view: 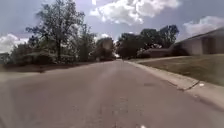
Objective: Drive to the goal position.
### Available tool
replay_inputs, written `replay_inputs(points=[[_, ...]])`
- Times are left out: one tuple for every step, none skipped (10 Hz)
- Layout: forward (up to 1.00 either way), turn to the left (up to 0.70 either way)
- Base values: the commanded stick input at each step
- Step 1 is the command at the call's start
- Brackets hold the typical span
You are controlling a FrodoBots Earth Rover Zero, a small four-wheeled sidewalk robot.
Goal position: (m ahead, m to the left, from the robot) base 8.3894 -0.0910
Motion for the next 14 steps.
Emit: replay_inputs(points=[[0.7, 0.0], [0.7, 0.0], [0.7, 0.0], [0.7, 0.0], [0.7, 0.0], [0.7, 0.0], [0.7, 0.0], [0.7, 0.0], [0.7, 0.0], [0.7, 0.0], [0.7, 0.0], [0.7, 0.0], [0.7, 0.0], [0.7, 0.0]])
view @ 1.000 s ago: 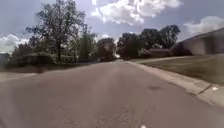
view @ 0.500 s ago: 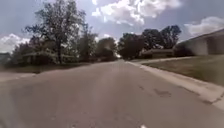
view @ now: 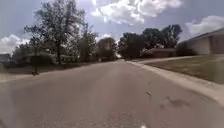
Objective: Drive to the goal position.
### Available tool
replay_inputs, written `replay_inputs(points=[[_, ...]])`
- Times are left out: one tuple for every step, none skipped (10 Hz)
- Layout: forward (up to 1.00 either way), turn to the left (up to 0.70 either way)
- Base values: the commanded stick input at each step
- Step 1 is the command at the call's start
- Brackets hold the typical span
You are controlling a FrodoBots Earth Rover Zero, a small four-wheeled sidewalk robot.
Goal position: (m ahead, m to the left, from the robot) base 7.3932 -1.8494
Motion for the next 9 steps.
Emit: replay_inputs(points=[[0.7, 0.0], [0.7, 0.0], [0.7, 0.0], [0.7, -0.06], [0.7, -0.25], [0.7, -0.35], [0.7, -0.35], [0.7, -0.16], [0.7, 0.0]])
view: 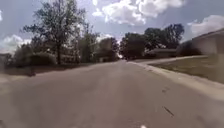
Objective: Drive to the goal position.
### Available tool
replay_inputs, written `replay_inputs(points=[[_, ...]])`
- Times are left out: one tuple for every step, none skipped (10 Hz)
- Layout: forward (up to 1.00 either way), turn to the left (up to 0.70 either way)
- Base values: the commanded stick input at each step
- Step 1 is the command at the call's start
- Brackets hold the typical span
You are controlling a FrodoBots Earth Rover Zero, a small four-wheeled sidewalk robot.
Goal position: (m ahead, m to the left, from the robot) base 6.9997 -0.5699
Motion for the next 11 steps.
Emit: replay_inputs(points=[[0.7, 0.0], [0.7, 0.0], [0.7, 0.0], [0.7, 0.0], [0.7, 0.0], [0.7, 0.0], [0.7, 0.0], [0.7, 0.0], [0.7, 0.0], [0.7, 0.0], [0.7, 0.0]])
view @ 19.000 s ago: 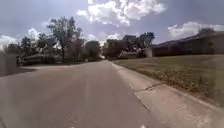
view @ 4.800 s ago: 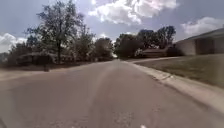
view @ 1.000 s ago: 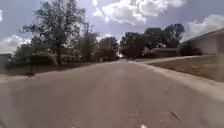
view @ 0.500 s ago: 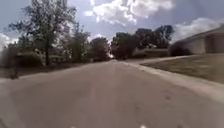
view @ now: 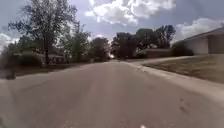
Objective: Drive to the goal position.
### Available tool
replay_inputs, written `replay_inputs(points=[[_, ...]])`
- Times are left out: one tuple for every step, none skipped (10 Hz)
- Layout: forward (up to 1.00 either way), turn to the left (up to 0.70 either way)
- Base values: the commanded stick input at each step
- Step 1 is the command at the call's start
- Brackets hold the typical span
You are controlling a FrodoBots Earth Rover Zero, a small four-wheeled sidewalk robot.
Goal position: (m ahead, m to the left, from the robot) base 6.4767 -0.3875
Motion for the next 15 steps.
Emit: replay_inputs(points=[[0.7, 0.0], [0.7, 0.0], [0.7, 0.0], [0.7, -0.12], [0.7, -0.32], [0.7, -0.31], [0.7, -0.15], [0.7, -0.01], [0.7, 0.0], [0.7, 0.0], [0.7, 0.0], [0.7, 0.0], [0.7, 0.0], [0.7, 0.0], [0.7, 0.0]])
